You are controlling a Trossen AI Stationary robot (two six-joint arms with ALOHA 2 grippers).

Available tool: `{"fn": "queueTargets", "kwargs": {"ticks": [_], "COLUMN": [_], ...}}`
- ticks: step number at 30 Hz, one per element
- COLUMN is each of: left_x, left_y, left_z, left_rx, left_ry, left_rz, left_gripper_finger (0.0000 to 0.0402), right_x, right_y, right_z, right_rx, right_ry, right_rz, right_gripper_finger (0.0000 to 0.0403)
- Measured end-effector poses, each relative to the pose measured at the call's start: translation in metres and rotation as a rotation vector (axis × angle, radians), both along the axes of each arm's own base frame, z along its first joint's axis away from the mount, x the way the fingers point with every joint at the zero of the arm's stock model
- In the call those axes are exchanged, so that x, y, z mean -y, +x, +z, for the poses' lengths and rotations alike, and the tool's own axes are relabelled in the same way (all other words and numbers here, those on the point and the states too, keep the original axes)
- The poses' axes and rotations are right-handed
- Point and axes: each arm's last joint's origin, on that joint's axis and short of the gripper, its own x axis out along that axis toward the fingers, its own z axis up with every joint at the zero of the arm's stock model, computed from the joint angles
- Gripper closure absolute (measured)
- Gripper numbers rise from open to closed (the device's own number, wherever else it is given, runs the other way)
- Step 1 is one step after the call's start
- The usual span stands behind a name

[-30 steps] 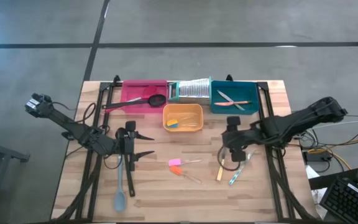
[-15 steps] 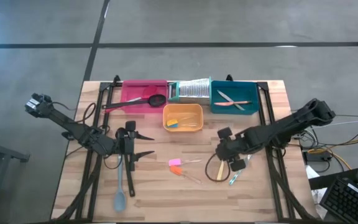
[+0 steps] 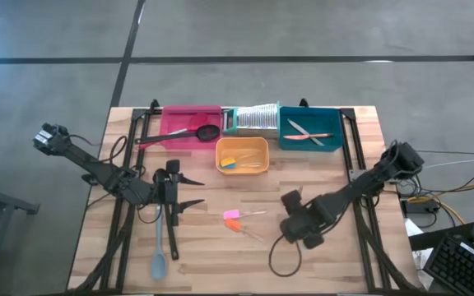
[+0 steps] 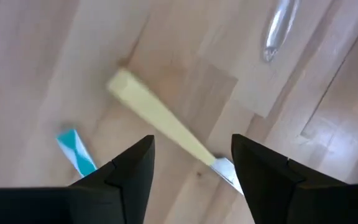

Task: Pick & Place Kitchen Items
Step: Put the yellow knife into the blue bin

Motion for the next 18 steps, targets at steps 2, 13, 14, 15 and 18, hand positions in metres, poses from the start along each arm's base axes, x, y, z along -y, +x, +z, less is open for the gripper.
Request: {"fn": "queueTargets", "kwargs": {"ticks": [2,13,14,15,18], "left_x": [0.000,0.000,0.000,0.000,-0.001], "left_y": [0.000,0.001,0.001,0.001,0.001], "left_z": [-0.001,0.001,0.002,0.003,0.002], "left_rx": [-0.002,0.042,0.050,0.051,0.050], "left_ry": [0.000,-0.022,-0.020,-0.015,0.006], "left_rz": [0.001,0.001,0.001,0.006,0.013], "left_gripper_finger": [0.0183,0.0183,0.0183,0.0183,0.0183], "right_x": [-0.005,-0.013,-0.011,-0.010,-0.010], "right_y": [0.009,0.035,0.035,0.034,0.033], "right_z": [0.001,0.029,0.032,0.034,0.040], "right_rx": [0.006,0.074,0.076,0.083,0.102], "right_ry": [0.017,0.135,0.143,0.156,0.191], "right_rz": [-0.094,-0.554,-0.610,-0.650,-0.744], "right_gripper_finger": [0.0193,0.0233,0.0239,0.0244,0.0258]}}
